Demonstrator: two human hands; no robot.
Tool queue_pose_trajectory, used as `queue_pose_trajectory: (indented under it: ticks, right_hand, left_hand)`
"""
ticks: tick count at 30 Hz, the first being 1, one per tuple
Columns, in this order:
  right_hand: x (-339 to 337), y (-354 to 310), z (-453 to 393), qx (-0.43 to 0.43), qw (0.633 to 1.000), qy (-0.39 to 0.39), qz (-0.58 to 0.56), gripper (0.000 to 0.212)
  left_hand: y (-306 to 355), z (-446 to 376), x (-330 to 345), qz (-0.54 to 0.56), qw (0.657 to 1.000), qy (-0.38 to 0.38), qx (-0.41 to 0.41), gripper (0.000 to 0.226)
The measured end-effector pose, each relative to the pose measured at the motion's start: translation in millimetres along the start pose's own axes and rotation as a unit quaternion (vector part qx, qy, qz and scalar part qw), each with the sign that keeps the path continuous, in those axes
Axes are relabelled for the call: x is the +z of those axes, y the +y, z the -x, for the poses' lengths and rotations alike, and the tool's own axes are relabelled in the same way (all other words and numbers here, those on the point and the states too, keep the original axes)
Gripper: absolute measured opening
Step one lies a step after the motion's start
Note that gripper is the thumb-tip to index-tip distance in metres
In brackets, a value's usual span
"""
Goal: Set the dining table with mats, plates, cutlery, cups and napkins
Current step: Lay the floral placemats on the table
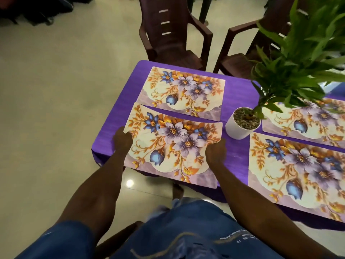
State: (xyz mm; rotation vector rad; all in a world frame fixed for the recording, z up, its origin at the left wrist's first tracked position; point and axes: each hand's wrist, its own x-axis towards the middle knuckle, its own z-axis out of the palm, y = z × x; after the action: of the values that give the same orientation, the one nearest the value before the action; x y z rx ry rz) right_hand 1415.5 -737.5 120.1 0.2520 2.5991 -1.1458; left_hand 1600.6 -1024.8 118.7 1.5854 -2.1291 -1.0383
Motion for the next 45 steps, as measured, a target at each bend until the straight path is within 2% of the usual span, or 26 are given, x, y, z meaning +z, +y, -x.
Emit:
queue_pose_trajectory:
  ticks: [8, 14, 17, 20, 24, 28, 35, 45]
  right_hand:
    - [15, -7, 1, 0.029, 0.992, 0.046, 0.111, 0.038]
    - [16, 0, -6, -0.067, 0.985, 0.049, 0.154, 0.033]
    - [17, -5, 0, -0.061, 0.985, 0.063, 0.146, 0.048]
    - [21, -10, 14, -0.075, 0.97, 0.08, 0.217, 0.055]
    - [40, -8, 45, -0.09, 0.964, 0.047, 0.247, 0.049]
    - [53, 1, 57, -0.101, 0.952, 0.01, 0.29, 0.055]
    - [43, -1, 37, -0.084, 0.935, -0.092, 0.333, 0.07]
    - [36, 3, 31, -0.095, 0.927, -0.113, 0.345, 0.072]
  left_hand:
    - [2, -33, 9, -0.02, 0.999, -0.025, -0.011, 0.03]
    - [-12, -49, 12, -0.107, 0.994, -0.016, 0.025, 0.032]
    - [-12, -42, 10, -0.122, 0.992, 0.0, 0.032, 0.04]
    - [-21, -34, 10, -0.159, 0.983, -0.007, 0.089, 0.05]
    - [-42, -30, 7, -0.204, 0.965, -0.046, 0.155, 0.052]
    - [-51, -30, 3, -0.243, 0.952, -0.077, 0.169, 0.062]
    - [-40, -29, 5, -0.259, 0.95, -0.077, 0.154, 0.062]
    - [-40, -26, 7, -0.275, 0.946, -0.082, 0.148, 0.063]
